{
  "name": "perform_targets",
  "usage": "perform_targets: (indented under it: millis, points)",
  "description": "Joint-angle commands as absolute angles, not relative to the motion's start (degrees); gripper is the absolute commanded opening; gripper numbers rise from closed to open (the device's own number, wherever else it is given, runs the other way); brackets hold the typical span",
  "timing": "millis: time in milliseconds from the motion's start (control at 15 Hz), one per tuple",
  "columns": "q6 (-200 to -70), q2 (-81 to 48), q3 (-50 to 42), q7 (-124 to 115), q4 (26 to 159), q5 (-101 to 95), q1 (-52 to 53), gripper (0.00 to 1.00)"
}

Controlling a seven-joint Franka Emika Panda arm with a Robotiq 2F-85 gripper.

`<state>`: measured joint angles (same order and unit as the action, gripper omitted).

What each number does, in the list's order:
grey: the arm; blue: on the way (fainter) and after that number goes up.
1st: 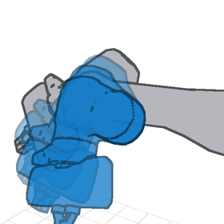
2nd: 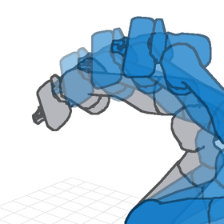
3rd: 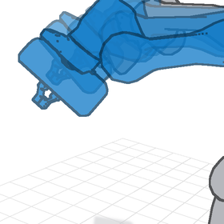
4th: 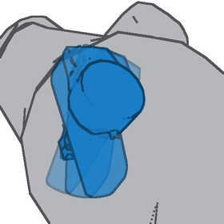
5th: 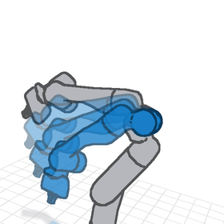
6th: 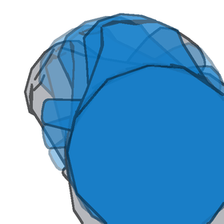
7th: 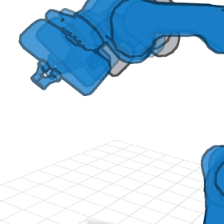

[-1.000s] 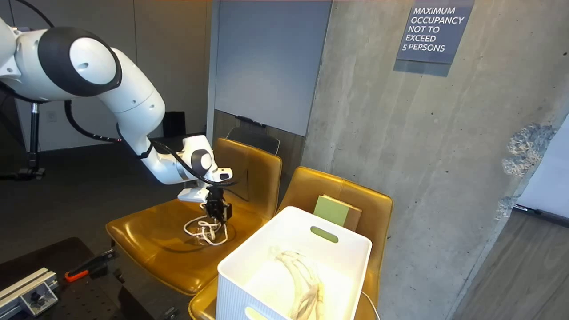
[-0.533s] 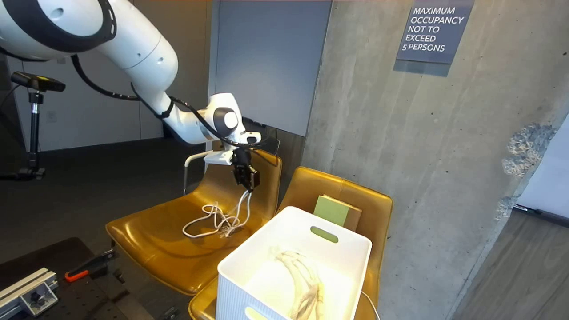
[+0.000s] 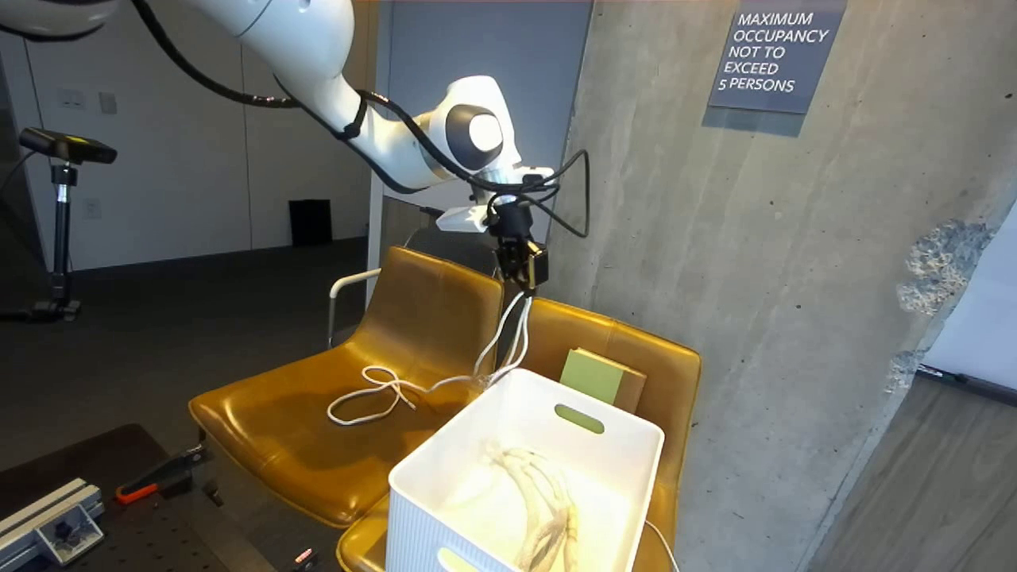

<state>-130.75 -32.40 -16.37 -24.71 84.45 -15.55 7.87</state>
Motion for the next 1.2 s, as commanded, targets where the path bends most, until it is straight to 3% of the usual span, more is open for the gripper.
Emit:
perform_targets:
  millis: [0, 533, 933, 1000, 1133]
  points:
    - [-127.2, -29.9, -14.9, -24.5, 81.9, -14.4, 3.8, 0.00]
    - [-121.3, -30.0, -15.5, -23.9, 69.0, -10.9, -5.5, 0.00]
    - [-124.4, -26.8, -14.8, -24.4, 81.1, -11.8, -3.1, 0.00]
    - [-125.7, -25.8, -14.3, -24.6, 84.6, -12.1, -2.1, 0.25]
    - [-128.9, -24.2, -12.1, -24.5, 91.0, -12.4, -0.8, 0.33]
